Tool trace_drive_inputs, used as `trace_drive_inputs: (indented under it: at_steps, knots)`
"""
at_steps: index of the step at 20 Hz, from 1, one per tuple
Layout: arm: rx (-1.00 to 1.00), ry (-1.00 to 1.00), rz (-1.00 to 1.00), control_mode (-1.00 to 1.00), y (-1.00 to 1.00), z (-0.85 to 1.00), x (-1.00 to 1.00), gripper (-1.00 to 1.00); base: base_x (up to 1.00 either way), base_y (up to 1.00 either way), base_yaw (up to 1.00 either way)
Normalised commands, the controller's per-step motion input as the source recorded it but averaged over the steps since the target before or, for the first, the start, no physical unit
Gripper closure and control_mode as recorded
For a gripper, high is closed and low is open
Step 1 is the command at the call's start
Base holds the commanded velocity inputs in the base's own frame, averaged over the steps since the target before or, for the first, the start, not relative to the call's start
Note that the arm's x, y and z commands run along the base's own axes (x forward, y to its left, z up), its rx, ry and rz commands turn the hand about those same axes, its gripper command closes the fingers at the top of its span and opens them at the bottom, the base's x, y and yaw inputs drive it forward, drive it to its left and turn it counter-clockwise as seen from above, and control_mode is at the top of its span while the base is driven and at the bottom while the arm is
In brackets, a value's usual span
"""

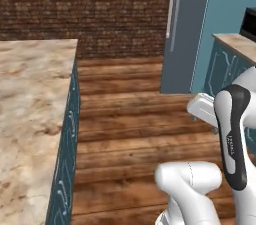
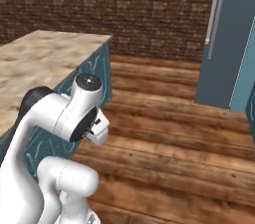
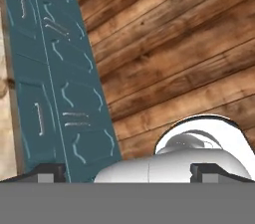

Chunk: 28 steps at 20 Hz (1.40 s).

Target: Take a sugar cube from the saucer and place it inside the coffee. Then, grab milk from the fridge and place it next to the coffee on the counter to sweeten the coffee.

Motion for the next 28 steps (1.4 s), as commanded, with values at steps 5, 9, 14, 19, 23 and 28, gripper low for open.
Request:
trace_drive_inputs:
  at_steps: [5, 9, 14, 19, 23, 28]
  knots:
    - [0.0, 0.0, 0.0, 1.0, 0.0, 0.0, 0.0, -1.0, 1.0, 0.0, 0.0]
    - [0.0, 0.0, 0.0, 1.0, 0.0, 0.0, 0.0, -1.0, 1.0, 0.05, 0.0]
    - [0.0, 0.0, 0.0, 1.0, 0.0, 0.0, 0.0, -1.0, 1.0, 0.11, 0.0]
    - [0.0, 0.0, 0.0, 1.0, 0.0, 0.0, 0.0, -1.0, 1.0, 0.21, 0.0]
    - [0.0, 0.0, 0.0, 1.0, 0.0, 0.0, 0.0, -1.0, 1.0, 0.2, 0.0]
    - [0.0, 0.0, 0.0, 1.0, 0.0, 0.0, 0.0, -1.0, 1.0, 0.14, -0.1]
